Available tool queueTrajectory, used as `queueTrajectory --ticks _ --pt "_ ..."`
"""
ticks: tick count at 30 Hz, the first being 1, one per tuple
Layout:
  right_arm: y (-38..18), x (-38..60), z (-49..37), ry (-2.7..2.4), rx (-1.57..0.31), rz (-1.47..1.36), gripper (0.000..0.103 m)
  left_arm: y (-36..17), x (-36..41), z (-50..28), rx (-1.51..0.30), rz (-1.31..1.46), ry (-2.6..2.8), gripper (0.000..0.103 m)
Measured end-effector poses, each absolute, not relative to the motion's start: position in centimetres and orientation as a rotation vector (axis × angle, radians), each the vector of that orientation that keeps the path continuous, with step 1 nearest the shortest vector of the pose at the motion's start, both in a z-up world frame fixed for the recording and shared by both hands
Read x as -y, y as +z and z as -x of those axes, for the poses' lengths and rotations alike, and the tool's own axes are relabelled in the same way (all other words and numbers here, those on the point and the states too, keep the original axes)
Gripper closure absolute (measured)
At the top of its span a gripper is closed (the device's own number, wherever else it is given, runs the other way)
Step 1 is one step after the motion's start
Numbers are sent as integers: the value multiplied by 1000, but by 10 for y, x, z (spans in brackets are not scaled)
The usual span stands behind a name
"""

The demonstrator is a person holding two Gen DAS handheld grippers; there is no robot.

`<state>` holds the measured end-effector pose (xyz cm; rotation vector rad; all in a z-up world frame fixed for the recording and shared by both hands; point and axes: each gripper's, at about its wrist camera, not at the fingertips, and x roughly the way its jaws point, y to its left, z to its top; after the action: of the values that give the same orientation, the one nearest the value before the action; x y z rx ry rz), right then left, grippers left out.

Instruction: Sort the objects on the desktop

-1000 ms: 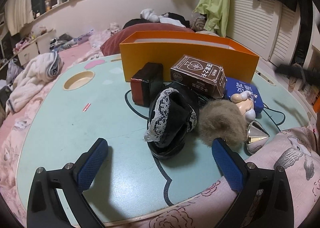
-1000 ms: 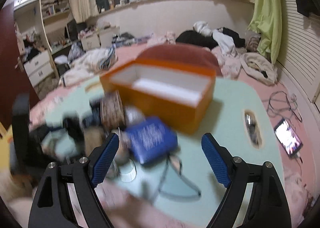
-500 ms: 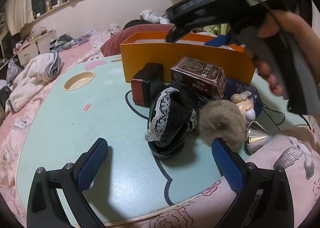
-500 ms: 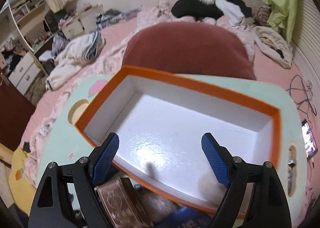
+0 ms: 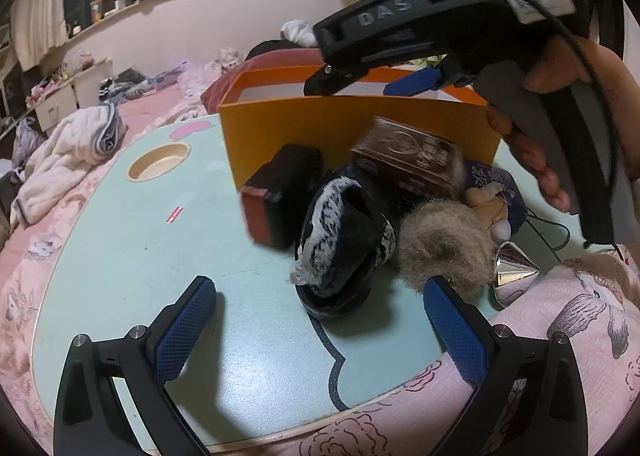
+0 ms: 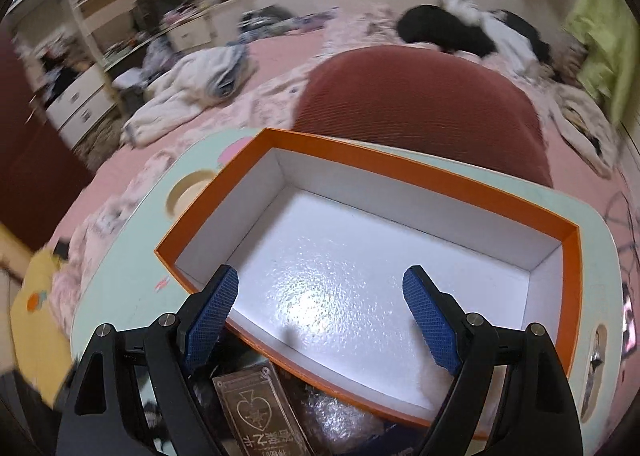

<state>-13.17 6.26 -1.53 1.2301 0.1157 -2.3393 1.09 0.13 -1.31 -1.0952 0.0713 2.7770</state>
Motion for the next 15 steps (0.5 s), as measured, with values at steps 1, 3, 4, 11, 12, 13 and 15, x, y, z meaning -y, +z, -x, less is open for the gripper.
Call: queueTrajectory --ticks 1,3,4,11,12,13,15 --pt "-14 -63 130 -2328 -132 -1222 18 -13 -1 -11 -71 1095 2777 0" --pt "-9 -67 123 -2339 -139 -1180 18 -13 -1 -11 -71 1095 2777 0" --pt "-4 -72 117 -2360 -117 -1139 18 -13 -1 -11 -71 1095 2777 0" --pt "30 -103 47 -2415 -32 -927 18 -13 -1 -11 -71 1095 2777 0" --pt "30 -107 34 -2414 -50 -916 18 -13 -1 -11 -71 1094 2777 0" --pt "27 -112 22 -2415 -70 -910 18 -13 -1 -11 -71 1095 2777 0" --pt "16 -122 2 -2417 -101 -926 18 -13 -1 -11 -71 1095 2777 0"
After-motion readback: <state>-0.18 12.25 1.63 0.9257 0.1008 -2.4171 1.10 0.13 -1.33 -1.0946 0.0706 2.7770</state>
